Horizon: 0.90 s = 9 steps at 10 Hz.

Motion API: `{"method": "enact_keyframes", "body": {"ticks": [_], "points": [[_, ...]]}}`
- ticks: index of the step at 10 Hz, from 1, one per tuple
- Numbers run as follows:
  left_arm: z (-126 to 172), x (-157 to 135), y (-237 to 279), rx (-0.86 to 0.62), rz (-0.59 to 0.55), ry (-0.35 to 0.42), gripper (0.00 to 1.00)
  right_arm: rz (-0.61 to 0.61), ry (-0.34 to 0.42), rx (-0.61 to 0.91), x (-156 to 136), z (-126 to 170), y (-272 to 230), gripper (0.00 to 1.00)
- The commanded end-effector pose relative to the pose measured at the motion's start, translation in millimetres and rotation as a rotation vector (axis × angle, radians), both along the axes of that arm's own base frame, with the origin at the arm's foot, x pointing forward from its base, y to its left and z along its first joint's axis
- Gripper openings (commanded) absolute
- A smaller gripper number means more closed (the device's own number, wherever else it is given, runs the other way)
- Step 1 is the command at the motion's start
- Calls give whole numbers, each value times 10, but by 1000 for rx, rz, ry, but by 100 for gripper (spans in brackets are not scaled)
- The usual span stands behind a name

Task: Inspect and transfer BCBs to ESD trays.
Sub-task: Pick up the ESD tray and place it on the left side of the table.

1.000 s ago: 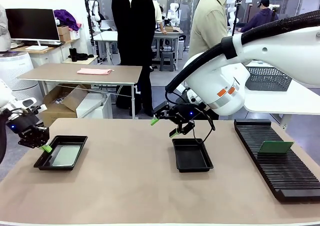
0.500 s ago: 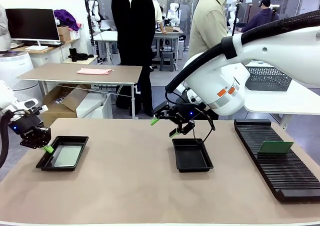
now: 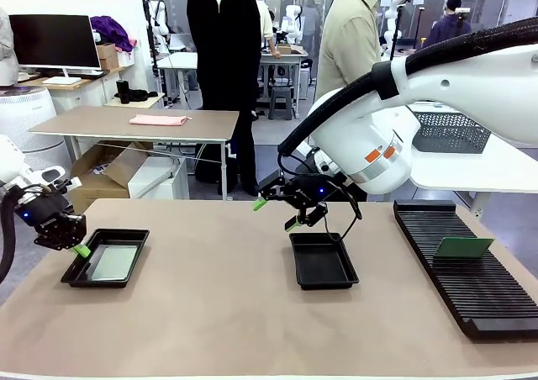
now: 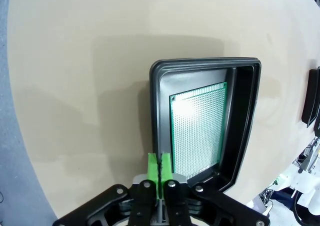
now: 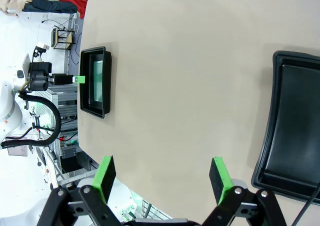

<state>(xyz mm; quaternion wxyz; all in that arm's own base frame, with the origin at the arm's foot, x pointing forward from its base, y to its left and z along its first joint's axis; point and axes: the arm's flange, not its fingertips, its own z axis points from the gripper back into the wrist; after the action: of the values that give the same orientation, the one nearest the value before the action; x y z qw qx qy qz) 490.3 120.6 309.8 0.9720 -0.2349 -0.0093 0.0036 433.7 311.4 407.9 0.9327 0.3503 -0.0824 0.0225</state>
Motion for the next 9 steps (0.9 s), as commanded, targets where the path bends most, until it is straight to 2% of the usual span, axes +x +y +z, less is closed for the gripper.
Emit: {"method": "enact_keyframes", "body": {"ticks": [1, 2, 3, 4, 6, 7, 8, 9], "points": [[0, 0, 4, 4, 20, 8, 33, -9, 12, -12, 10, 7, 29, 100], [5, 0, -1, 11, 15, 11, 50, -9, 12, -12, 10, 7, 29, 100], [18, 5, -4, 19, 16, 19, 82, -9, 12, -12, 10, 7, 29, 100], [38, 8, -10, 20, 11, 20, 100, -9, 12, -12, 10, 7, 29, 100], [68, 3, -3, 28, 9, 28, 100, -9, 12, -12, 10, 7, 29, 100], [77, -3, 5, 30, 11, 29, 88, -9, 12, -12, 10, 7, 29, 100], [94, -12, 6, 28, 6, 27, 98, -9, 12, -12, 10, 7, 29, 100], [116, -19, 6, 28, 7, 25, 100, -9, 12, -12, 10, 7, 29, 100]]}}
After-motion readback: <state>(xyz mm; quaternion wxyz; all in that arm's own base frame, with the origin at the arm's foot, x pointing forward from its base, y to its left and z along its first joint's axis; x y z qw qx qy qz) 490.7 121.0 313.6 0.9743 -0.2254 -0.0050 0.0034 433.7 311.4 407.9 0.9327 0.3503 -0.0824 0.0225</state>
